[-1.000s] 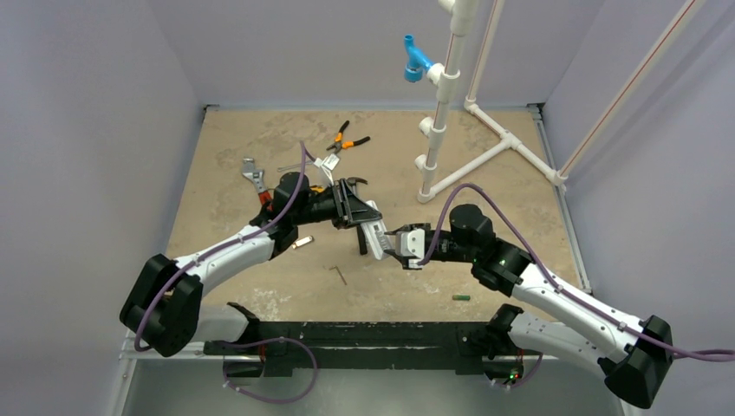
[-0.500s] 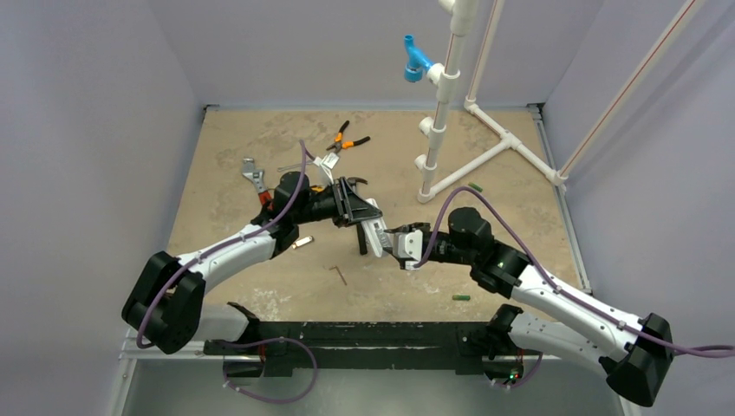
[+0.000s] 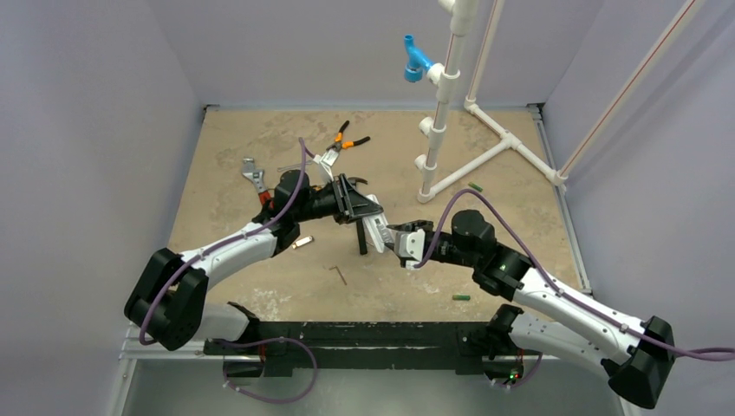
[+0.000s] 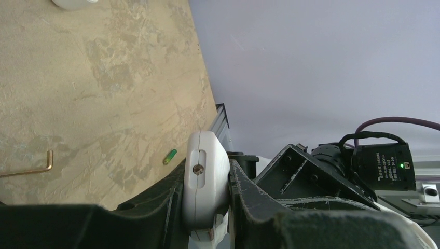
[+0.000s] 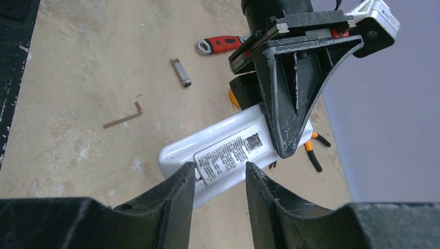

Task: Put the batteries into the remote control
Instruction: Remove the battery cover from the remote control.

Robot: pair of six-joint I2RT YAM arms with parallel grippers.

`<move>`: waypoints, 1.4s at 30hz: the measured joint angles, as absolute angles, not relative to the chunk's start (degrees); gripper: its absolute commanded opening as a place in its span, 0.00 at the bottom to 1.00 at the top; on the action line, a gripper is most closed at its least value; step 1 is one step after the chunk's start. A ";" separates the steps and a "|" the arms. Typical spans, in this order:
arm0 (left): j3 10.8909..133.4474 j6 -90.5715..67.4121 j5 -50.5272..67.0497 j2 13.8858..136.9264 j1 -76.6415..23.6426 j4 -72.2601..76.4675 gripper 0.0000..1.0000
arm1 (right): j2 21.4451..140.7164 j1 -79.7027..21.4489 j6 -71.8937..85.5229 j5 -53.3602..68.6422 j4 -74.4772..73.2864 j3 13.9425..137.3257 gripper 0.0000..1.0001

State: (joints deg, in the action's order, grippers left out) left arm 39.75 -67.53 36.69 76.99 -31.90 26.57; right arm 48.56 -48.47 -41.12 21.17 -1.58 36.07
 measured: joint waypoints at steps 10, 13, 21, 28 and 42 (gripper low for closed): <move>39.77 -68.45 36.69 77.03 -31.90 27.62 0.00 | 47.55 -48.49 -41.12 20.38 -1.43 35.97 0.38; 39.77 -68.42 36.67 77.03 -31.90 27.70 0.00 | 47.53 -48.49 -41.12 20.32 -1.41 35.97 0.38; 39.77 -68.42 36.67 77.06 -31.90 27.81 0.00 | 46.70 -48.49 -41.10 20.03 -1.54 35.97 0.38; 39.77 -68.40 36.69 77.65 -31.92 27.79 0.00 | 45.58 -48.51 -41.06 19.88 -1.61 35.97 0.38; 39.77 -68.40 36.84 77.78 -31.97 27.77 0.00 | 45.58 -48.53 -41.17 18.68 -3.14 35.97 0.40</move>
